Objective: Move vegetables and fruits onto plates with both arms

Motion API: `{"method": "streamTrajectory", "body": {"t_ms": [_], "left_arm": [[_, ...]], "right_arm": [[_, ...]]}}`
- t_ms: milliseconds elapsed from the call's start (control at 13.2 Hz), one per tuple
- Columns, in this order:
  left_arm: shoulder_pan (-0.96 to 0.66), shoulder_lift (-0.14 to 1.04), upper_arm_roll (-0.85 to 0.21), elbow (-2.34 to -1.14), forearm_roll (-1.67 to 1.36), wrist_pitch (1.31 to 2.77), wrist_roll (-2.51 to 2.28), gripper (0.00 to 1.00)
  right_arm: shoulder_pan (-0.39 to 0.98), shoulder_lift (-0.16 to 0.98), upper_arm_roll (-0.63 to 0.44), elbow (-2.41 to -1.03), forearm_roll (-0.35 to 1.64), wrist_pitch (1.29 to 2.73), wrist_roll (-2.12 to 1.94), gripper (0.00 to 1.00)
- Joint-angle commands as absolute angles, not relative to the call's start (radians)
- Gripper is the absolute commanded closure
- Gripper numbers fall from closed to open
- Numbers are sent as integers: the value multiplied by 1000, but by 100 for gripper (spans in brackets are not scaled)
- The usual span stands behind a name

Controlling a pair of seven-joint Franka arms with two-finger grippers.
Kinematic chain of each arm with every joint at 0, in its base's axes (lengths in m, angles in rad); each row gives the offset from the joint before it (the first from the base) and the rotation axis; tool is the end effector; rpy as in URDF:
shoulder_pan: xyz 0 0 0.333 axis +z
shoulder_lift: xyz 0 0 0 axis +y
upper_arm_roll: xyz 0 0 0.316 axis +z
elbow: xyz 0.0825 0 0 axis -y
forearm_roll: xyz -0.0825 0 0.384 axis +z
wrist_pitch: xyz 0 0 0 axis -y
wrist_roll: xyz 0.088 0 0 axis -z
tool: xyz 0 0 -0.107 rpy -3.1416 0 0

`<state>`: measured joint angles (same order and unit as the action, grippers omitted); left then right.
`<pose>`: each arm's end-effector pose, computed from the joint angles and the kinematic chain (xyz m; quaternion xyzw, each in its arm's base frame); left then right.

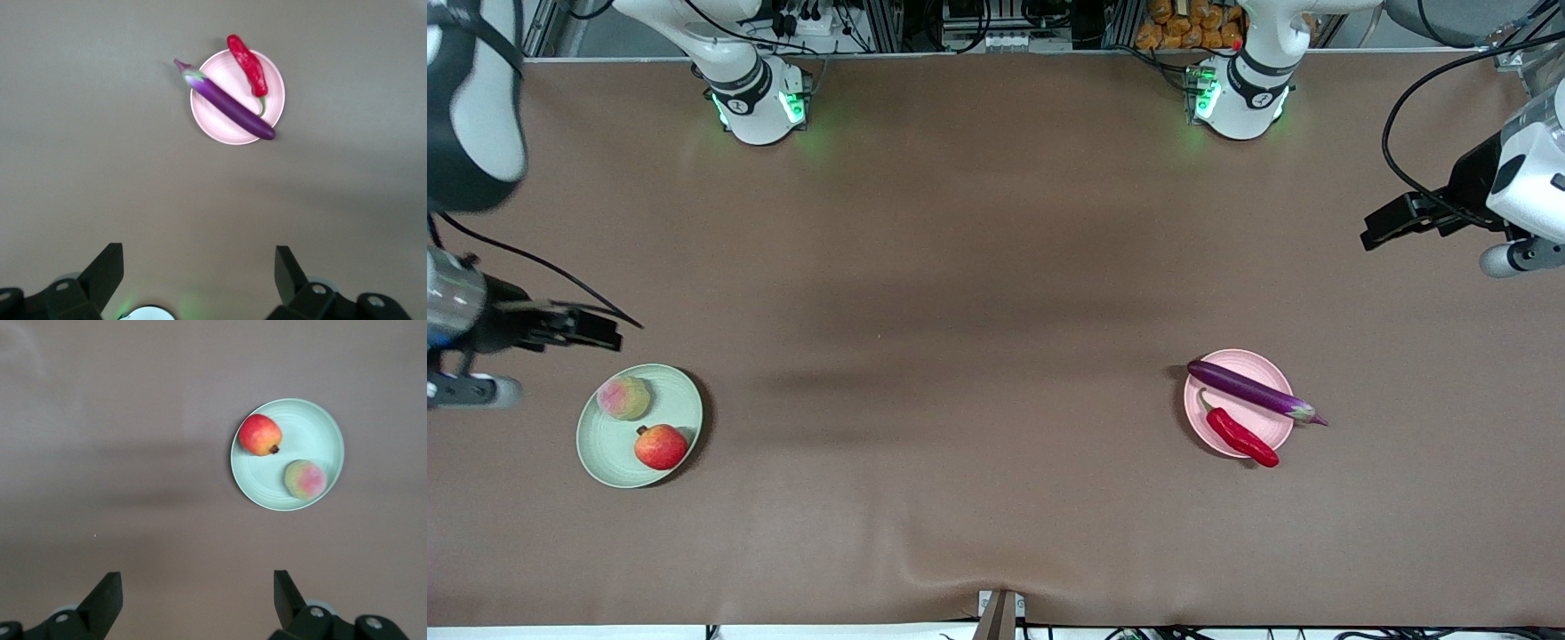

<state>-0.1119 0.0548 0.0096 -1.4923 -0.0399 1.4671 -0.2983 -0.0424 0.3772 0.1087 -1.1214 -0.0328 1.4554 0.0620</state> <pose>0.5574 -0.0620 0.6220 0.9943 0.0965 -0.0431 0.0113 0.6526 0.0240 0.5967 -0.9998 0.0028 0.0208 0.0024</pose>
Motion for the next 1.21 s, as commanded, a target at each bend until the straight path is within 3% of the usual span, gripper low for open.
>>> {"method": "streamTrajectory", "body": {"t_ms": [0,303,682,1136], "left_arm": [[-105,-8,-7,-1563,-54,1482,-275,0],[-46,-92,-52,-1684,-54,1535,-272,0],[-38,-172,-61,-1744,-19,1540,-201,0],[-26,-169,-61,-1697,21,1562,-189,0]], "right_arm": [[-63,185,114,-1286,-14,1474,-15,0],[-57,-4,61,-1501,-9,1537,-118,0],[-61,-9,58,-1497,-12,1526,-242,0],[-60,-28,61,-1528,-8,1523,-233,0]]}}
